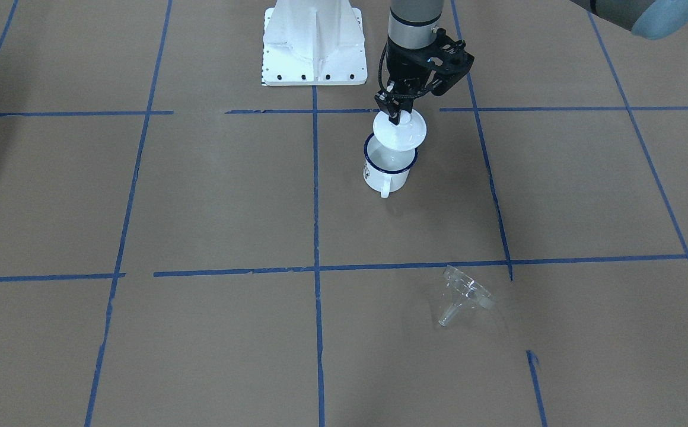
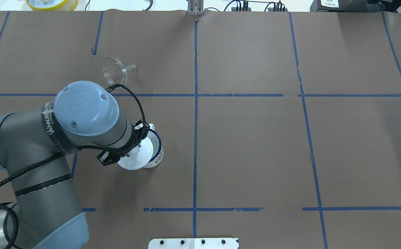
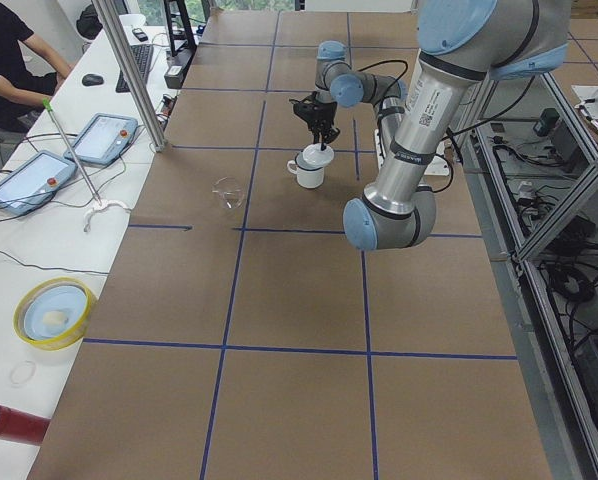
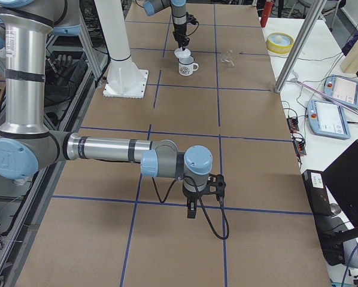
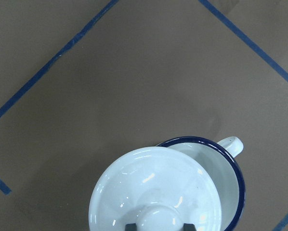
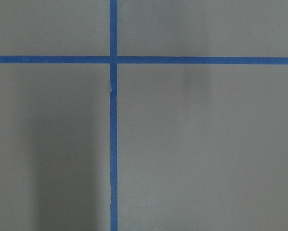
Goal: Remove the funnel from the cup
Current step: 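Lift the white lid and carry it over the mug with the left gripper, then lower the lid onto the mug's rim and open the left gripper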
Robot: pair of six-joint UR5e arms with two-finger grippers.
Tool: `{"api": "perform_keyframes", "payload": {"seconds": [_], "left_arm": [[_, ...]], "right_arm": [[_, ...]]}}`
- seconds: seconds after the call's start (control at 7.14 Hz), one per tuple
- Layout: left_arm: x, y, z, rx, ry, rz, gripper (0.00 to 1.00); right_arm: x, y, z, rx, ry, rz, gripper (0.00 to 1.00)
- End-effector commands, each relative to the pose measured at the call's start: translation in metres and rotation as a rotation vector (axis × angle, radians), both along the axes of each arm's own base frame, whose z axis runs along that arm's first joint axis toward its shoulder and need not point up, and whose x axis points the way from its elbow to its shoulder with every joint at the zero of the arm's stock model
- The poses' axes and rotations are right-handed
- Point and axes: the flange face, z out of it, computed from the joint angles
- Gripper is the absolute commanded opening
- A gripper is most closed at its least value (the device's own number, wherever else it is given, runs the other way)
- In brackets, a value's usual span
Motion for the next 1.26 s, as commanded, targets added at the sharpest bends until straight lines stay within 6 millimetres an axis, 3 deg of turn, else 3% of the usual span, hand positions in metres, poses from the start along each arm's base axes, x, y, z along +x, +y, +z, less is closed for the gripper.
{"api": "perform_keyframes", "payload": {"seconds": [0.0, 1.12], "left_arm": [[0.0114, -0.0064, -0.0006, -0.004, -0.011, 0.001, 0.00], [0.0208, -0.0133, 0.0011, 0.059, -0.033, 0.062, 0.00]], "right_arm": [[0.0000, 0.0000, 0.0000, 0.000, 0.000, 0.000, 1.00], [0.0000, 0.0000, 0.0000, 0.000, 0.000, 0.000, 1.00]]}}
